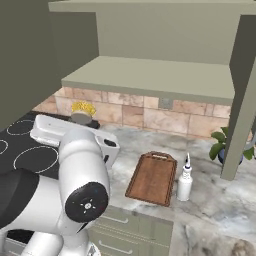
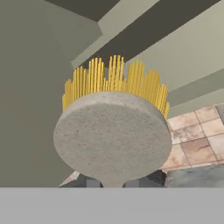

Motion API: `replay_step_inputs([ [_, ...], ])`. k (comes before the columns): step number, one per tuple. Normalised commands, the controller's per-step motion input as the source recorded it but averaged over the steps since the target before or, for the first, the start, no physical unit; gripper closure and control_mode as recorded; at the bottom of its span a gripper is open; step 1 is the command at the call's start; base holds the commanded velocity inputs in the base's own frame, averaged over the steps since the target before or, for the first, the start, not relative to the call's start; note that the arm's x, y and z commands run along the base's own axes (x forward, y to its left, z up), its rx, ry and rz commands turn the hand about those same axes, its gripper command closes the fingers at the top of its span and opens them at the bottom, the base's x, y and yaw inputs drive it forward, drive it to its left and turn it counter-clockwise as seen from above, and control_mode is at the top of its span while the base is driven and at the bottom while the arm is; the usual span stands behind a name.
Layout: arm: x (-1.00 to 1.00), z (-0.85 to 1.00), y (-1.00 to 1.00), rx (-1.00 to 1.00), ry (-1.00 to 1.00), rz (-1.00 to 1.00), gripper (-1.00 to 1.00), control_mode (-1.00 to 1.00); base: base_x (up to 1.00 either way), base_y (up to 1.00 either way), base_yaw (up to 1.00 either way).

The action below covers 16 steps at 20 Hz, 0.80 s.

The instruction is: Grab the spray bottle from the cabinet, then place it next to the cutting board for sanitizing. Then grab the dish brush from the countertop next to the sink and place it next to the cutting board.

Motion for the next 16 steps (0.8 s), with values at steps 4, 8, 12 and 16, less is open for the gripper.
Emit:
replay_step_inputs([
  [4, 0.48, -0.55, 0.11, -0.06, 0.18, 0.0, 1.0, -1.0, 0.0, 0.0, 0.0],
  [8, 0.38, -0.61, 0.11, -0.07, 0.18, 0.0, 1.0, -1.0, 0.0, 0.0, 0.0],
  [12, 0.24, -0.82, 0.41, -0.08, 0.27, 0.0, 1.0, -1.0, 0.0, 0.0, 0.0],
  [16, 0.28, -0.63, 0.25, -0.11, 0.16, 0.0, 1.0, -1.0, 0.0, 0.0, 0.0],
])
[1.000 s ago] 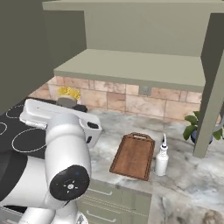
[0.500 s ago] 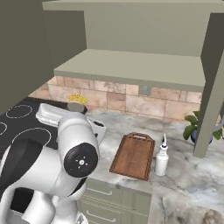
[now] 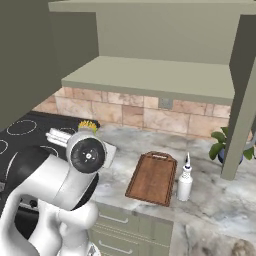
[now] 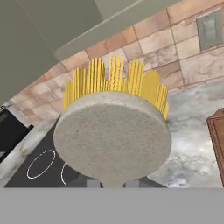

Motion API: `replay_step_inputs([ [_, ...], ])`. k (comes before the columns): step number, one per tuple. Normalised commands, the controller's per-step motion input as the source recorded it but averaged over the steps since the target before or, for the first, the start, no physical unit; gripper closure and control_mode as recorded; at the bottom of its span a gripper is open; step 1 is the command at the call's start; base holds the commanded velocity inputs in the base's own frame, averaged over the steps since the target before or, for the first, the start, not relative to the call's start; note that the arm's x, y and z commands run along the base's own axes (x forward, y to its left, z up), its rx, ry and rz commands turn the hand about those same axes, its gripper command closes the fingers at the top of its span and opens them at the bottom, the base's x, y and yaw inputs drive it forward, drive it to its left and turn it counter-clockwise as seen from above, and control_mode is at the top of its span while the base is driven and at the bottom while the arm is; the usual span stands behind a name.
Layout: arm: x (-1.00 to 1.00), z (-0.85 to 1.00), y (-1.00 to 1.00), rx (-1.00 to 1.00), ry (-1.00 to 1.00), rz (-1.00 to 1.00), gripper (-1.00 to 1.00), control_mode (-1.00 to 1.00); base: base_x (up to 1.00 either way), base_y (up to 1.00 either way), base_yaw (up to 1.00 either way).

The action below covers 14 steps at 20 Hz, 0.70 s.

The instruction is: Grab the spray bottle from the cabinet, then place it next to the cutting board for sanitizing. Then grab the dish brush from the countertop next to the sink and place it next to the cutting board.

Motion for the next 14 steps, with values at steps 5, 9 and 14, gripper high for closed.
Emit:
replay_step_inputs([
  [5, 0.39, -0.44, 0.11, -0.12, 0.13, 0.0, 1.0, -1.0, 0.0, 0.0, 0.0],
  [9, 0.5, -0.32, 0.02, -0.15, 0.25, 0.0, 1.0, -1.0, 0.0, 0.0, 0.0],
  [14, 0.63, -0.2, 0.0, -0.09, 0.18, 0.0, 1.0, -1.0, 0.0, 0.0, 0.0],
])
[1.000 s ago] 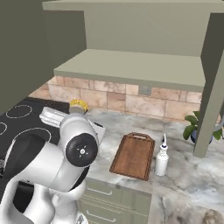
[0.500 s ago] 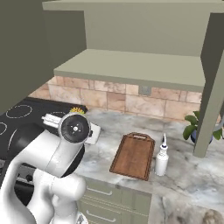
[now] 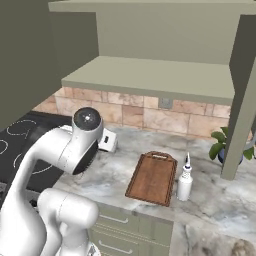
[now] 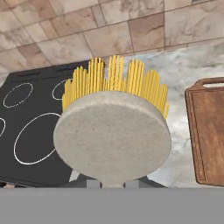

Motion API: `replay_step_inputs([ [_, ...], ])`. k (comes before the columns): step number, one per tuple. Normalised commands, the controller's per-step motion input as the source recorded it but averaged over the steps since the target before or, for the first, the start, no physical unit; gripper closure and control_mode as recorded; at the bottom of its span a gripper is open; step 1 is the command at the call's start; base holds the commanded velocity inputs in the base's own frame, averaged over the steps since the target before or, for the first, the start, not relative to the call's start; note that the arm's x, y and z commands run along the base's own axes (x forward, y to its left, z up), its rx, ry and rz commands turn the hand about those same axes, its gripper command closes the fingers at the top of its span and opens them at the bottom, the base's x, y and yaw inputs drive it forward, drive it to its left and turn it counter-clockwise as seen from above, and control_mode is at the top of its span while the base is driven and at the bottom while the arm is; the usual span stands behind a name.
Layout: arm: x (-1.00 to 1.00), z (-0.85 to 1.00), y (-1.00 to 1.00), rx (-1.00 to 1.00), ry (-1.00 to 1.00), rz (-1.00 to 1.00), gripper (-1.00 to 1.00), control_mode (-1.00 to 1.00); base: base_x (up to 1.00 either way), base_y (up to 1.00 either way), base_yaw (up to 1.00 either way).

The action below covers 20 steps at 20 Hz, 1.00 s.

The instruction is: Grab the spray bottle from the cabinet, then place it next to the cutting board for sanitizing. Then grab the dish brush from the countertop next to the sink and place it next to the cutting board.

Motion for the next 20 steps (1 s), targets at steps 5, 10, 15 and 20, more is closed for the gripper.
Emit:
replay_step_inputs([
  [5, 0.58, -0.25, 0.0, -0.09, 0.18, 0.0, 1.0, -1.0, 0.0, 0.0, 0.0],
  [10, 0.38, -0.34, 0.0, -0.1, 0.09, 0.0, 1.0, -1.0, 0.0, 0.0, 0.0],
  [15, 0.38, -0.4, -0.03, -0.1, 0.08, 0.0, 1.0, -1.0, 0.0, 0.0, 0.0],
  [20, 0.35, -0.42, -0.09, -0.09, 0.06, 0.0, 1.0, -1.0, 0.0, 0.0, 0.0],
])
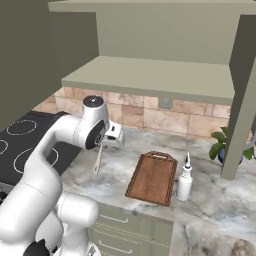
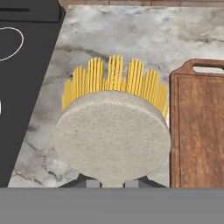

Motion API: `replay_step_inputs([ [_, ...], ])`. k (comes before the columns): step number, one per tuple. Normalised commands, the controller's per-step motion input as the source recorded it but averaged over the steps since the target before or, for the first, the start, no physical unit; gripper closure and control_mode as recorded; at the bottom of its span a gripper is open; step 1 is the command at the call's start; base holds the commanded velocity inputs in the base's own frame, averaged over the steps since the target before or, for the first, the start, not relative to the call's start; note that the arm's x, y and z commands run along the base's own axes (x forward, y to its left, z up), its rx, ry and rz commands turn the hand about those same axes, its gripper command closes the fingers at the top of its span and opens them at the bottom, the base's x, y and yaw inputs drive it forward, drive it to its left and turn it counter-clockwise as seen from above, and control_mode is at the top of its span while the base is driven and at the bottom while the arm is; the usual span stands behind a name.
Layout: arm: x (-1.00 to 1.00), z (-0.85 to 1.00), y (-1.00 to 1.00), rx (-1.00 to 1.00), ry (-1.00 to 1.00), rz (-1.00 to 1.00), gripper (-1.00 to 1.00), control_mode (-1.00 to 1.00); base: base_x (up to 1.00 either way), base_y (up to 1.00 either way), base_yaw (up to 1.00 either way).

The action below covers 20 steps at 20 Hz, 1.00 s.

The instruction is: Grab the spray bottle from the cabinet, then place it next to the cutting board for sanitizing. Then grab the dish brush from the countertop next to the sink and place it next to the cutting board.

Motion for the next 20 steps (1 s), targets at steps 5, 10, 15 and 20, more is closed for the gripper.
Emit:
replay_step_inputs([
  [5, 0.04, -0.34, -0.29, -0.01, 0.0, 0.0, 1.0, -1.0, 0.0, 0.0, 0.0],
  [10, 0.0, -0.43, -0.34, 0.0, 0.0, 0.0, 1.0, -1.0, 0.0, 0.0, 0.0],
  [15, 0.08, -0.51, -0.06, -0.03, 0.0, 0.0, 1.0, -1.0, 0.0, 0.0, 0.0],
  [20, 0.22, -0.42, 0.0, -0.05, 0.0, -0.02, 1.0, -1.0, 0.0, 0.0, 0.0],
])
